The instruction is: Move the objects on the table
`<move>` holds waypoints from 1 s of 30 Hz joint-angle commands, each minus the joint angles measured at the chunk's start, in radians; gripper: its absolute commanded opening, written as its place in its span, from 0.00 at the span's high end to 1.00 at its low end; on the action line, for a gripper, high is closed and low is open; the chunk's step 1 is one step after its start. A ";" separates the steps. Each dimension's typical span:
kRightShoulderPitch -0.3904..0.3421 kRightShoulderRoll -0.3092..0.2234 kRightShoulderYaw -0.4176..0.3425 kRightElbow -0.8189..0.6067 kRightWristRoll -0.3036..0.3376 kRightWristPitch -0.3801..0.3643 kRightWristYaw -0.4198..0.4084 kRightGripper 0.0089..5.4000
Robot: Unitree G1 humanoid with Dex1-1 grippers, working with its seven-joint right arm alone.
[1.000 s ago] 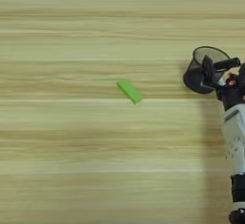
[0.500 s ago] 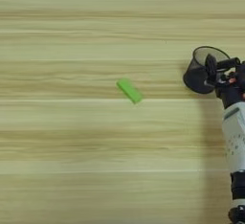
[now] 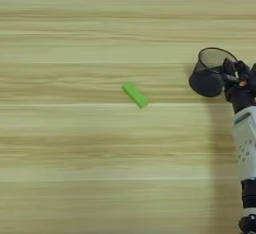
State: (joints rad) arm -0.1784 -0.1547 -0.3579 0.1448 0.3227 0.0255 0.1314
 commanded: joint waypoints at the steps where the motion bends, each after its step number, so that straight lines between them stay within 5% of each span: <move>1: -0.065 -0.034 0.004 -0.047 -0.017 -0.046 -0.002 0.77; 11: -0.058 -0.045 0.022 -0.104 -0.049 -0.078 0.010 0.78; 30: 0.012 -0.036 0.063 -0.348 -0.045 -0.030 0.006 0.78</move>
State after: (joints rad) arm -0.1332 -0.1717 -0.3099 -0.1076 0.2802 0.0052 0.1383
